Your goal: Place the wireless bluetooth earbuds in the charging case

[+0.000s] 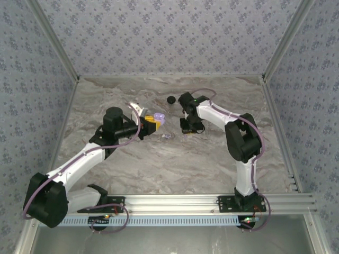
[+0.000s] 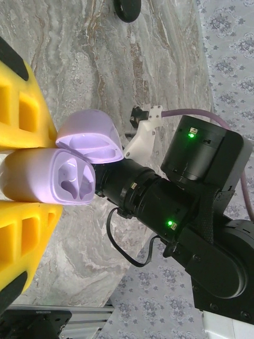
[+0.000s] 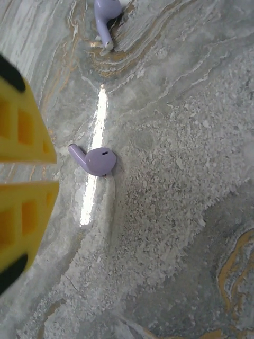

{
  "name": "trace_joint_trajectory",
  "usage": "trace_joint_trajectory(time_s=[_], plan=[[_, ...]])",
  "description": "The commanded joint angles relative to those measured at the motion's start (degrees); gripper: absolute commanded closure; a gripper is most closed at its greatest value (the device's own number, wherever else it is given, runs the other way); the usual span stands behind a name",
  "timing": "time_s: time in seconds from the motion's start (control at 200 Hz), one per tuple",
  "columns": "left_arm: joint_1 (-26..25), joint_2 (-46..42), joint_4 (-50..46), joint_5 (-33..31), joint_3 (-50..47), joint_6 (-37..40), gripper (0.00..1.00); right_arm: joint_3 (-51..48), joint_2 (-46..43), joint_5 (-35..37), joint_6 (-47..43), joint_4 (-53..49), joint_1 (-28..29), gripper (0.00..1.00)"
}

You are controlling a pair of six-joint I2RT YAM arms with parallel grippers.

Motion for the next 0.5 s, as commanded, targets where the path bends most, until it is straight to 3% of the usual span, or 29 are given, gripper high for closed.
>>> trace_joint_trajectory(time_s=[0.0,0.065,0.13,0.495], plan=[[-0.3,-1.9,-0.3,-0.3,-0.3,0.1,0.78,-0.3,-1.1,-0.9,4.0,1.3,0.2,0.72],[-0.3,-1.9,-0.3,-0.4,-0.3,0.1,0.78,-0.1,-0.7,-0.7,4.7,1.4,0.2,0.63],[-0.2,-1.8,-0.4,-0.4,-0.2,0.1,0.78,0.0,-0.2,-0.4,5.4,1.3,0.2,0.6],[-0.3,-1.8,-0.7,-0.5,-0.2,0.3,0.78,2.5,3.2,0.7,6.1,-0.4,0.6,0.59]])
